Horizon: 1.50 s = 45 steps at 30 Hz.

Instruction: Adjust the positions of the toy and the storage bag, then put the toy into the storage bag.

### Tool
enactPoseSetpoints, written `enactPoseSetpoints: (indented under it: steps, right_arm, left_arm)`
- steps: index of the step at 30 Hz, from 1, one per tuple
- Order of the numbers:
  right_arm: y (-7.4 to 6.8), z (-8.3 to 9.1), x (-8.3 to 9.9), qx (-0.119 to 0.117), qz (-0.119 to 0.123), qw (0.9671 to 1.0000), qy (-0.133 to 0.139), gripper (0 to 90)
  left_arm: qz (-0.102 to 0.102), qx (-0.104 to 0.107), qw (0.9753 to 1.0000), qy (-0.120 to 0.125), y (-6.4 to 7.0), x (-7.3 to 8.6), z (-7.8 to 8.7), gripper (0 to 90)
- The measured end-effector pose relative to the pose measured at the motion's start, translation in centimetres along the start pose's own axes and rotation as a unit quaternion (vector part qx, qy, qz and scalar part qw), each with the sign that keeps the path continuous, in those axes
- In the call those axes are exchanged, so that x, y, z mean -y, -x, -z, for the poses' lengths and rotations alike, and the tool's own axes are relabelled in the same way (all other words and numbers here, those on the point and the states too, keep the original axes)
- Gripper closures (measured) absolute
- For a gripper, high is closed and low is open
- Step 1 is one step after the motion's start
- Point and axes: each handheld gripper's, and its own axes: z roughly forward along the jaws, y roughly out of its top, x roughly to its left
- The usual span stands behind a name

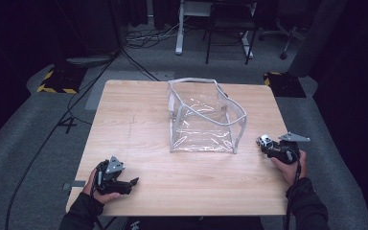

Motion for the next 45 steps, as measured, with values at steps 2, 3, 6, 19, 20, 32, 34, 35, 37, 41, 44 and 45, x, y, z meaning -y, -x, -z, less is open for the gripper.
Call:
enactPoseSetpoints:
  steps: [2,3,6,19,20,32,34,35,37,41,44,45]
  right_arm:
    - [0.10,0.02,0.03,-0.004,-0.002,1.0000,0.001,48.6]
    - [0.27,0.06,0.03,-0.007,-0.003,1.0000,-0.001,48.6]
    - [0.49,-0.02,0.01,-0.011,0.000,0.9999,0.000,48.4]
    - [0.32,-0.04,-0.01,-0.008,0.002,1.0000,0.001,48.6]
    - [0.32,-0.04,-0.01,-0.008,0.002,1.0000,0.000,48.6]
    - [0.65,0.03,0.04,-0.015,-0.008,0.9998,0.004,48.7]
    - [0.74,0.07,0.04,-0.019,-0.013,0.9997,0.003,48.7]
    - [0.73,0.08,0.04,-0.019,-0.013,0.9997,0.003,48.7]
    - [0.69,0.14,0.09,-0.018,-0.007,0.9998,0.008,48.8]
    - [0.65,0.23,0.08,-0.019,-0.004,0.9997,0.013,48.8]
    - [0.28,0.49,-0.24,-0.011,0.008,0.9998,0.013,48.8]
    - [0.14,0.74,-0.38,-0.013,0.012,0.9997,0.017,48.8]
  left_arm:
    - [0.000,0.000,1.0000,0.000,0.00,0.00,0.00,14.9]
    - [0.000,0.000,1.0000,0.000,0.00,0.00,0.00,14.9]
    - [0.002,-0.004,1.0000,-0.001,0.03,0.03,0.06,15.0]
    - [0.003,-0.004,1.0000,-0.001,0.04,0.07,0.09,15.1]
    - [0.003,-0.004,1.0000,-0.002,0.02,0.07,0.09,15.1]
    - [0.018,-0.004,0.9998,0.000,0.22,0.20,0.15,15.3]
    - [0.018,-0.001,0.9998,0.000,0.20,0.20,0.11,15.3]
    - [0.018,-0.001,0.9998,-0.001,0.19,0.19,0.12,15.2]
    - [0.017,0.002,0.9998,-0.005,0.15,0.15,0.18,15.2]
    - [0.018,-0.001,0.9998,-0.002,0.21,0.19,0.13,15.2]
    - [0.017,0.000,0.9998,-0.005,0.18,0.16,0.18,15.2]
    - [0.019,-0.003,0.9998,-0.001,0.23,0.19,0.13,15.2]
